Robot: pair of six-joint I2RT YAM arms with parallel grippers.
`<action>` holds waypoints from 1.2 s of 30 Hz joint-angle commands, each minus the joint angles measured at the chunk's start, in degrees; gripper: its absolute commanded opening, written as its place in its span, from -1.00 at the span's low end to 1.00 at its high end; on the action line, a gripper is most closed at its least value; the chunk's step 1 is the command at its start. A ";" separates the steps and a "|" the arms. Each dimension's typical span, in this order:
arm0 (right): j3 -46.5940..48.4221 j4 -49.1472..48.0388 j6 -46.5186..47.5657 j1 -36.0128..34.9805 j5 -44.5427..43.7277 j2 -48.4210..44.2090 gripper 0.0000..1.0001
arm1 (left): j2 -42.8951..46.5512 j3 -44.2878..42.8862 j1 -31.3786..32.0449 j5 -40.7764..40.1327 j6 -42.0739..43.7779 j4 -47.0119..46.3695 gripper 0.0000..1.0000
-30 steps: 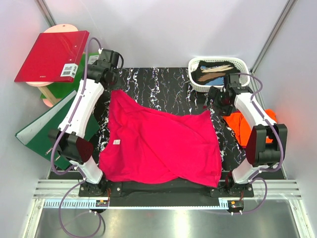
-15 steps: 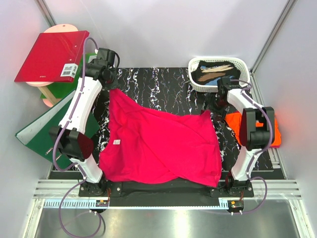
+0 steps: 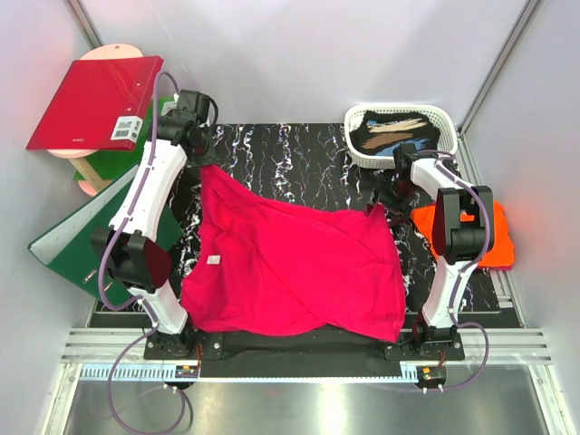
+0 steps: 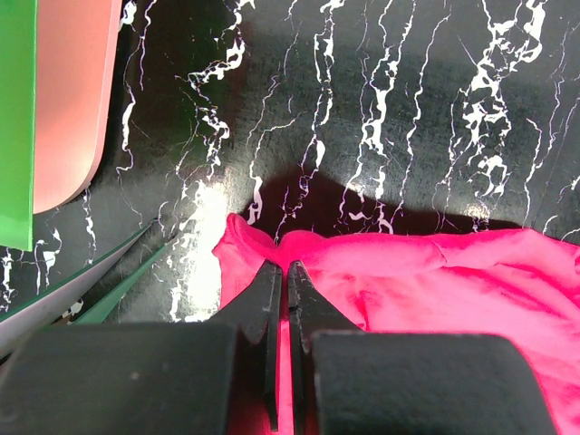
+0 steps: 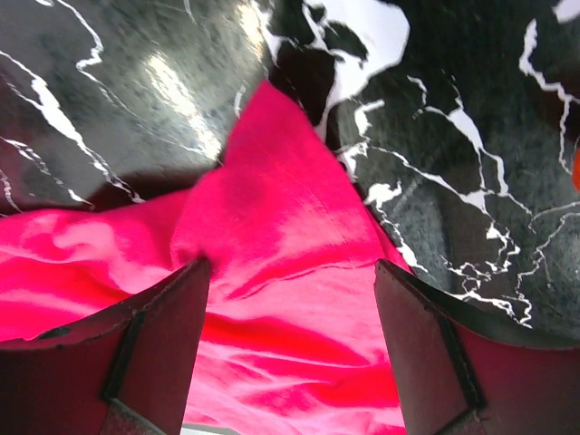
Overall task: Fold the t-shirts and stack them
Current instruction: Flatten out the tshirt
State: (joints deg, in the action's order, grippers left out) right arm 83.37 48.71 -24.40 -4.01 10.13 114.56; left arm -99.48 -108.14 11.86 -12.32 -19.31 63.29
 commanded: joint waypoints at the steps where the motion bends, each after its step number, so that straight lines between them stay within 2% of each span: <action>1: -1.72 2.36 0.58 0.41 -1.95 -3.64 0.61 | 0.52 0.30 -0.52 0.45 0.85 -2.20 -1.00; 6: -8.20 -0.80 -0.12 2.25 -1.43 -10.31 0.61 | 0.69 0.82 -0.52 0.45 1.03 -2.29 -1.00; 9: -13.82 -6.76 -2.14 3.66 3.03 -15.93 0.61 | 0.87 1.44 -0.52 0.80 1.12 -2.38 -1.00; 10: -15.68 -9.39 -2.57 6.44 4.71 -17.69 0.63 | 1.04 1.61 -0.52 0.89 1.12 -2.29 -1.00; 11: -17.44 -14.29 -3.80 6.82 5.77 -21.54 0.65 | 1.13 2.05 -0.52 1.15 1.12 -2.38 -1.00; 12: -19.98 -16.52 -4.33 7.08 7.17 -23.14 0.75 | 1.22 2.23 -0.52 1.15 1.20 -2.38 -1.00; 14: -20.79 -20.65 -4.25 7.35 9.28 -26.04 0.82 | 1.48 2.75 -0.52 1.59 1.20 -2.38 -1.00; 18: -21.23 -21.46 -5.56 7.53 10.78 -24.83 0.85 | 1.57 3.46 -0.52 1.86 1.38 -2.47 -1.00; 25: -26.59 -24.97 -11.63 8.58 15.27 -18.68 0.58 | 1.83 3.90 -0.61 1.24 1.91 -2.47 -1.00; 26: -26.94 -25.33 -12.24 8.58 15.18 -18.50 0.38 | 1.84 4.07 -0.52 1.24 2.00 -2.55 -1.00; 28: -26.86 -25.24 -12.33 8.84 15.01 -18.06 0.33 | 1.75 4.07 -0.52 0.98 2.17 -2.47 -1.00; 29: -26.60 -25.33 -11.99 8.93 15.09 -17.45 0.25 | 1.75 4.16 -0.52 0.89 2.17 -2.47 -1.00; 30: -26.33 -25.33 -12.07 9.02 14.83 -17.18 0.08 | 1.75 4.08 -0.61 0.72 2.17 -2.55 -1.00; 36: -25.98 -25.07 -11.81 9.55 13.08 -16.48 0.07 | 1.31 3.81 -0.52 0.63 2.26 -2.47 -1.00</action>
State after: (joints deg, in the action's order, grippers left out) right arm 55.70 25.06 -35.75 5.15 23.66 97.93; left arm -99.48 -104.40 11.66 -11.75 -17.82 62.87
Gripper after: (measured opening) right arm 0.534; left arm 0.024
